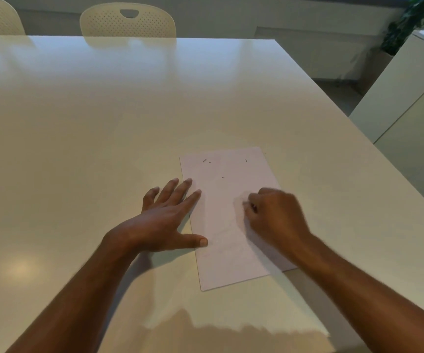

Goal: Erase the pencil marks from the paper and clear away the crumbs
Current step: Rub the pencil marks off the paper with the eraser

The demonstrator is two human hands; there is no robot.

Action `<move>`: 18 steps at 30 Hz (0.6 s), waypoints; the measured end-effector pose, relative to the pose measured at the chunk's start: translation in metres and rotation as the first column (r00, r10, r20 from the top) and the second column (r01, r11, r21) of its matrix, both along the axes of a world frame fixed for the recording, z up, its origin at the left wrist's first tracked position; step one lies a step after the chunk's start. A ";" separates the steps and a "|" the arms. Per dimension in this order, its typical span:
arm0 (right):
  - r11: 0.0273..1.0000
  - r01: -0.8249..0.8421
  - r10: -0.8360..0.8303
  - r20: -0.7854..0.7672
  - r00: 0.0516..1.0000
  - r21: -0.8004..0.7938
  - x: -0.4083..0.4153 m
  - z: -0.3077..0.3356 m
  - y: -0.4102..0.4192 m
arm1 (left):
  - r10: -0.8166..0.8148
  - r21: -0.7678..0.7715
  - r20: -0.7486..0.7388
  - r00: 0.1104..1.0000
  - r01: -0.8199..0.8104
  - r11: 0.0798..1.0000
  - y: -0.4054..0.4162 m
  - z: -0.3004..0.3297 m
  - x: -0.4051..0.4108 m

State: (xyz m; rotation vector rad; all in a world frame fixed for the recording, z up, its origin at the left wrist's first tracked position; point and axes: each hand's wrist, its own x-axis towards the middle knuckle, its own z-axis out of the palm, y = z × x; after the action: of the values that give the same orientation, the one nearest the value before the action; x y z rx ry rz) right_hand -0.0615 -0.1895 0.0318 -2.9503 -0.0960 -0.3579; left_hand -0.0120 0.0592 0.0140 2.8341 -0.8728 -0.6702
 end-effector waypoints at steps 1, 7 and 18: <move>0.998 -0.062 0.063 -0.019 0.998 0.017 -0.011 0.001 0.015 | 0.002 0.007 -0.005 1.000 -0.001 1.000 0.000 0.000 0.000; 1.000 0.005 -0.005 0.008 1.000 0.014 0.000 -0.006 -0.005 | -0.004 0.025 -0.009 1.000 0.004 1.000 -0.001 0.002 0.000; 0.999 0.007 -0.007 0.000 1.000 0.044 -0.006 -0.006 -0.003 | -0.007 0.022 0.002 1.000 0.007 1.000 -0.002 0.005 -0.002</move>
State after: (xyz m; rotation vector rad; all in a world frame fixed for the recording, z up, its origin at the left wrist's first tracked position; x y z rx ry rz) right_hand -0.0679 -0.1926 0.0256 -2.9073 -0.0774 -0.3568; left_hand -0.0138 0.0570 0.0191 2.8526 -0.8822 -0.6815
